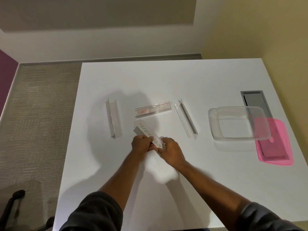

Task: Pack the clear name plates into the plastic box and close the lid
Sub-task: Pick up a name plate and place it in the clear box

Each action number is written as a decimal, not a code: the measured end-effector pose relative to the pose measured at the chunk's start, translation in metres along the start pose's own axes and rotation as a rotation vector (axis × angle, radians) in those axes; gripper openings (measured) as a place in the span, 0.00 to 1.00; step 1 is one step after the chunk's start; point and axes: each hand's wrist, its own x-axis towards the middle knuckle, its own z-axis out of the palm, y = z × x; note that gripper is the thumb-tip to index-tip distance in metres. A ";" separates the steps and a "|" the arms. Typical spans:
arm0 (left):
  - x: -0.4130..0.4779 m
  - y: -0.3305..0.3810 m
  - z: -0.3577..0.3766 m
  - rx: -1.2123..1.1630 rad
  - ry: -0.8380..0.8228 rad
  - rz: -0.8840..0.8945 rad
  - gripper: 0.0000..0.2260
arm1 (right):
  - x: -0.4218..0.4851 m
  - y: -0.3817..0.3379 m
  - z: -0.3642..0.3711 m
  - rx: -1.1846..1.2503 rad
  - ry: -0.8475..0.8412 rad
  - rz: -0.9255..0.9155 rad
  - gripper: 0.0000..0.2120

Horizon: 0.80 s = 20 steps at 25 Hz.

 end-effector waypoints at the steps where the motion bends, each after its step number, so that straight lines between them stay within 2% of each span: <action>1: -0.004 0.002 -0.001 -0.029 -0.008 0.001 0.21 | 0.001 0.000 -0.004 0.032 -0.011 0.012 0.20; 4: -0.013 0.004 -0.001 -0.105 -0.046 -0.015 0.20 | 0.003 0.004 -0.017 0.106 -0.042 0.040 0.26; 7: -0.023 0.007 0.003 -0.170 -0.093 -0.016 0.12 | 0.004 0.009 -0.028 0.134 -0.083 0.059 0.35; 9: -0.030 0.009 0.006 -0.192 -0.119 -0.001 0.07 | 0.006 0.012 -0.037 0.145 -0.108 0.071 0.38; 14: -0.041 0.013 0.013 -0.237 -0.181 -0.029 0.04 | 0.005 0.023 -0.059 0.097 -0.129 0.048 0.35; 17: -0.044 0.017 0.013 -0.254 -0.188 0.001 0.10 | -0.002 0.033 -0.075 0.117 -0.126 0.045 0.35; 20: -0.042 0.028 0.006 -0.286 -0.124 0.039 0.11 | -0.011 0.049 -0.094 0.107 -0.147 0.052 0.35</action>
